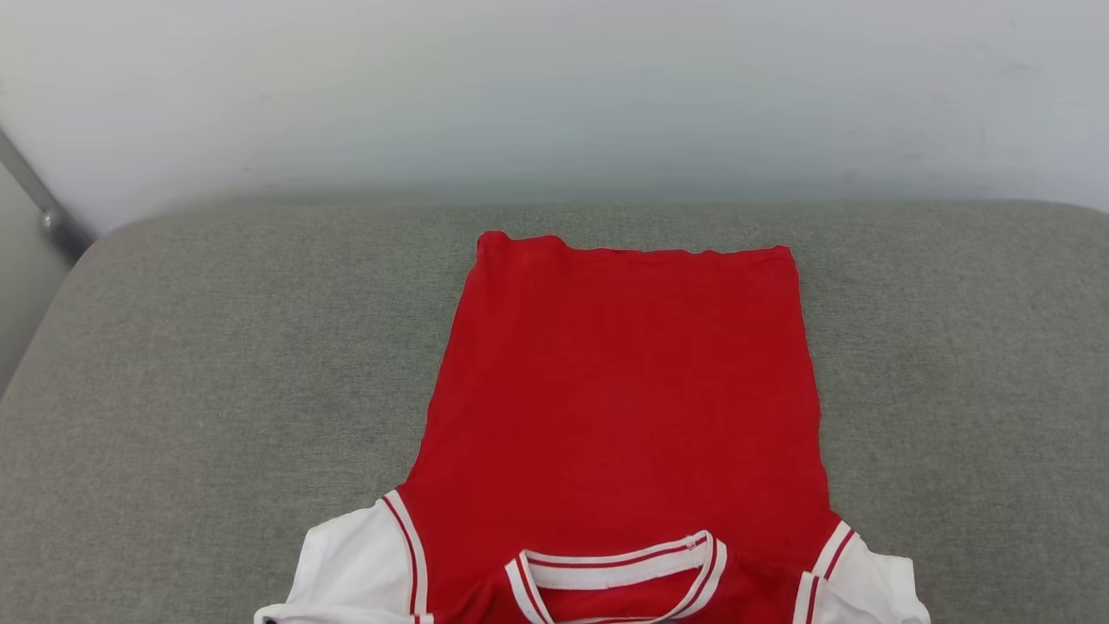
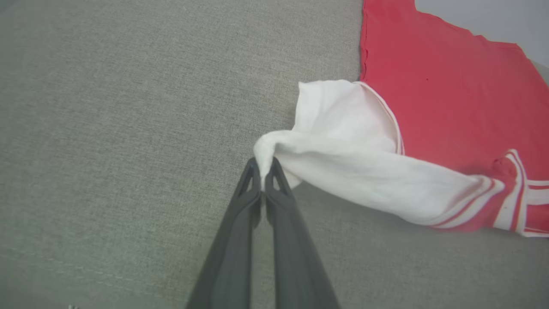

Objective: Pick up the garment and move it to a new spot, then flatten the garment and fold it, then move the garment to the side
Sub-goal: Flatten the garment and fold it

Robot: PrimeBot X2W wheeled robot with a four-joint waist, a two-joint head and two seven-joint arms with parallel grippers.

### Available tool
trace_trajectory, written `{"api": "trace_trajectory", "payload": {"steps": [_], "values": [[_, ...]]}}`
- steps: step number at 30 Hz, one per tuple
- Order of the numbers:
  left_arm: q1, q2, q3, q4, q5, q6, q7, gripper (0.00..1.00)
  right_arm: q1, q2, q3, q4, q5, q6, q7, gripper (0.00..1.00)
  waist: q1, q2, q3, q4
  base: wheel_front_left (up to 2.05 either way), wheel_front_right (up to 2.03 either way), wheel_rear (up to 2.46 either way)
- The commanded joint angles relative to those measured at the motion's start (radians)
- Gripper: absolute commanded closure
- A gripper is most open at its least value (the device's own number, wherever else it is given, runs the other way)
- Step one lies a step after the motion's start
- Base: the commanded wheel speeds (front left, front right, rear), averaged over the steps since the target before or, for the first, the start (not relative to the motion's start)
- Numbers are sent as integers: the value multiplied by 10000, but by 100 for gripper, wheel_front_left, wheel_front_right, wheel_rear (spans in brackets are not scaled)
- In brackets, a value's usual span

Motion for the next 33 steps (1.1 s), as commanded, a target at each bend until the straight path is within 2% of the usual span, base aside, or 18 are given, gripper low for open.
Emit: {"api": "trace_trajectory", "payload": {"steps": [1,7,10,11,18,22,26,29,33], "values": [[100,-51,-2,-99,46,101,-50,100,2,73,-120,-188,-59,-7,-12,0,4,-1,-65,75,0,0,0],[-222,-162,-98,-277,184,150,-224,100,-1274,53,-944,-628,-1,-5,-11,0,4,-1,225,368,0,0,0],[-476,-253,-146,-402,222,147,-316,100,-2742,-145,-1423,-244,109,-5,238,0,4,-1,625,495,0,0,0],[-476,-253,-146,-402,222,147,-316,100,-2742,-145,-1423,-244,109,-5,238,0,4,-1,625,495,0,0,0],[-1932,-294,-626,-394,559,-424,-502,100,-6788,-742,-1937,2273,97,-5,876,0,4,-1,2246,1435,0,0,0],[-2844,-515,-930,-263,723,-748,-774,100,-8996,-1262,-1886,3705,-27,-5,1797,0,4,-1,3163,1964,0,0,0],[-3491,-808,-1144,-135,818,-980,-1110,100,-11053,-1769,-1565,4757,-346,-5,3389,0,4,-1,3937,2379,0,0,0],[-3851,-960,-1290,-81,899,-1118,-1291,100,-12265,-2073,-1380,5218,-669,-5,4688,0,4,-1,4420,2661,0,0,0],[-4228,-1111,-1440,-6,938,-1279,-1526,100,-13452,-2209,-1454,5557,-1141,-5,5845,0,4,-1,4939,2932,0,0,0]]}}
